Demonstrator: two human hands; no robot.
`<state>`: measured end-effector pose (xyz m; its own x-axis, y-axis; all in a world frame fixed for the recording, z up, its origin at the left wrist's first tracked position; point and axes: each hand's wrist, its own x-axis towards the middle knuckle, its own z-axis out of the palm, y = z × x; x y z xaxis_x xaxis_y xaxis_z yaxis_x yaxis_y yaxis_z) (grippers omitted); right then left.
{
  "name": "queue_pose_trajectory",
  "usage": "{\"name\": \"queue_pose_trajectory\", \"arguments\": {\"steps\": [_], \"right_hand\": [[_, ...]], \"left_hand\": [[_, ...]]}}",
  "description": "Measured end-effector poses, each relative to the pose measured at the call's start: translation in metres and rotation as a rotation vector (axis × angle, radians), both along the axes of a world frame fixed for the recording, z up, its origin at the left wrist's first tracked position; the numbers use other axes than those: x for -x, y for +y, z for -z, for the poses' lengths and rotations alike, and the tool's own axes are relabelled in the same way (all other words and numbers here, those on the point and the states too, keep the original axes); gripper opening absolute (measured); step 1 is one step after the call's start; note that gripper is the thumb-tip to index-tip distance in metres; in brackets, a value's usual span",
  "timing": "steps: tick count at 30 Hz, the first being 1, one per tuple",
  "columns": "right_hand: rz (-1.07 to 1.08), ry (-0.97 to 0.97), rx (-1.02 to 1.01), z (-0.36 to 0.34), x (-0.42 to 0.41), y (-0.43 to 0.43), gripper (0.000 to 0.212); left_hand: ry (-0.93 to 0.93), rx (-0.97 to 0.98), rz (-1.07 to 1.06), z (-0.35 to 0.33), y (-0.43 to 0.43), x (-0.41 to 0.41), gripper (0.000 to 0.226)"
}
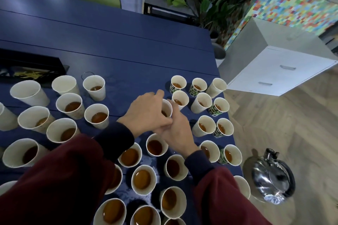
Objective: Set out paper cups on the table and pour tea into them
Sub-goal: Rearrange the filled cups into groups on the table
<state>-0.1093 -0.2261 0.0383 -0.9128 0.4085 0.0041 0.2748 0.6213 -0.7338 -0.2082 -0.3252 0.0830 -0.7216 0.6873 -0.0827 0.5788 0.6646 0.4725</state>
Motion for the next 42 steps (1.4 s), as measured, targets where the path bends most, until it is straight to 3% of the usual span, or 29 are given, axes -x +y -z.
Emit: {"name": "queue_pose_trajectory", "arguments": {"steps": [3,11,17,22,24,36,42], "right_hand": [[0.033,-0.015,-0.104,-0.002,-0.008,0.005,0.088],[0.122,0.019,-0.249,0.010,-0.021,0.028,0.064],[0.173,-0.198,-0.239,0.032,-0.023,0.046,0.061],[0.199,-0.337,-0.209,0.043,-0.016,0.050,0.066],[0.225,-0.341,-0.183,0.047,-0.014,0.050,0.068],[0.269,-0.344,-0.064,0.053,-0.007,0.054,0.067],[0.234,-0.386,-0.089,0.047,-0.008,0.052,0.083]], "left_hand": [[-0.041,-0.022,0.056,0.000,0.000,-0.005,0.065],[-0.197,-0.115,0.098,0.011,-0.003,-0.010,0.070],[-0.156,0.080,0.115,0.039,-0.017,-0.018,0.050],[-0.146,0.227,0.331,0.055,-0.026,-0.030,0.089],[-0.122,0.261,0.386,0.061,-0.026,-0.033,0.093],[-0.111,0.266,0.346,0.068,-0.024,-0.041,0.063],[-0.089,0.191,0.241,0.064,-0.024,-0.032,0.052]]}}
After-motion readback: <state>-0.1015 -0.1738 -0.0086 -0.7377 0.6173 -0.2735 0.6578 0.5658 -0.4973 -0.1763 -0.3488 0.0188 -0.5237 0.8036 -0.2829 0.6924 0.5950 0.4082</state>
